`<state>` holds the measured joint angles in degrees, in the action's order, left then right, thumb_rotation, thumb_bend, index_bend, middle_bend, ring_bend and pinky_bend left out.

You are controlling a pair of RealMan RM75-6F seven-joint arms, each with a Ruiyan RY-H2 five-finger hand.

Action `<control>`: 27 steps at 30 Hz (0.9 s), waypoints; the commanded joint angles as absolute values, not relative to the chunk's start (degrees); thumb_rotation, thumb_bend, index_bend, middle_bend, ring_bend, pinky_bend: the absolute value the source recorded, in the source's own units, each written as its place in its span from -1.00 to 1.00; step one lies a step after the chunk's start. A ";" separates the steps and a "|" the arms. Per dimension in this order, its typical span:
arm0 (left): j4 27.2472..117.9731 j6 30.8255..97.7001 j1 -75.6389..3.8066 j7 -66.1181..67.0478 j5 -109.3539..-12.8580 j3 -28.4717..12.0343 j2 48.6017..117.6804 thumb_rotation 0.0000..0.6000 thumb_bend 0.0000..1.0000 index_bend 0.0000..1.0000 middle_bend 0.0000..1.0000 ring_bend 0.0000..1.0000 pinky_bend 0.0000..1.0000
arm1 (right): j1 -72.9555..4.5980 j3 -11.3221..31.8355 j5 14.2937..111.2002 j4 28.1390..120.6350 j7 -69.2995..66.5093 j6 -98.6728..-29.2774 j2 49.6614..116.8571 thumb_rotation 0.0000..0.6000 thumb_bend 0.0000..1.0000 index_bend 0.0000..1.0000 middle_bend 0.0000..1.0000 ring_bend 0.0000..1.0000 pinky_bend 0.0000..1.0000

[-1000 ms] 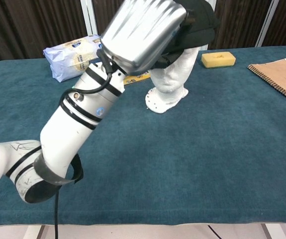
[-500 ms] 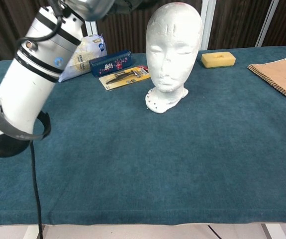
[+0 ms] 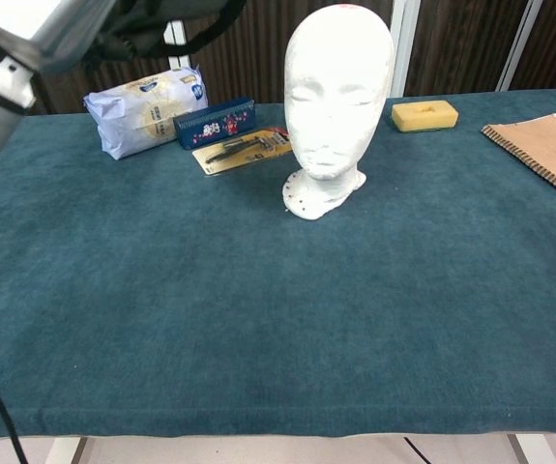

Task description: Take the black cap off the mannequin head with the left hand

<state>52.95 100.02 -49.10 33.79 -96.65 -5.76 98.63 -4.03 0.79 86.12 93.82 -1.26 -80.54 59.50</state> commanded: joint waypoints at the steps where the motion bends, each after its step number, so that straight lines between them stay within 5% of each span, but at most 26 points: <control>1: 52.65 99.09 -43.50 31.39 -95.95 -1.77 98.30 1.00 -0.03 0.42 0.49 0.42 -0.20 | -4.05 0.79 86.06 93.93 -0.92 -80.47 59.60 1.00 -0.70 -1.00 -1.00 -1.00 -0.90; 7: 48.76 95.98 -39.06 28.83 -95.77 1.35 101.64 1.00 -0.15 0.34 0.40 0.37 -0.22 | -4.38 0.66 86.05 94.41 0.77 -79.84 60.12 1.00 -0.70 -1.00 -1.00 -1.00 -0.90; 12: 50.96 91.30 -36.13 29.24 -94.00 2.50 102.10 1.00 -0.31 -0.19 0.01 0.11 -0.30 | -4.43 0.76 85.67 94.45 0.92 -79.70 60.12 1.00 -0.70 -1.00 -1.00 -1.00 -0.89; 20: 63.08 84.29 -31.44 40.32 -89.64 3.68 98.30 1.00 -0.53 -0.96 -0.69 -0.63 -0.51 | -4.24 0.77 85.63 94.57 0.63 -80.02 59.98 1.00 -0.69 -1.00 -1.00 -1.00 -0.89; 27: 77.64 79.15 -27.54 42.15 -87.14 7.53 91.96 1.00 -0.67 -1.00 -0.99 -0.89 -0.56 | -4.33 0.54 86.02 94.53 0.39 -79.81 59.73 1.00 -0.70 -1.00 -1.00 -1.00 -0.88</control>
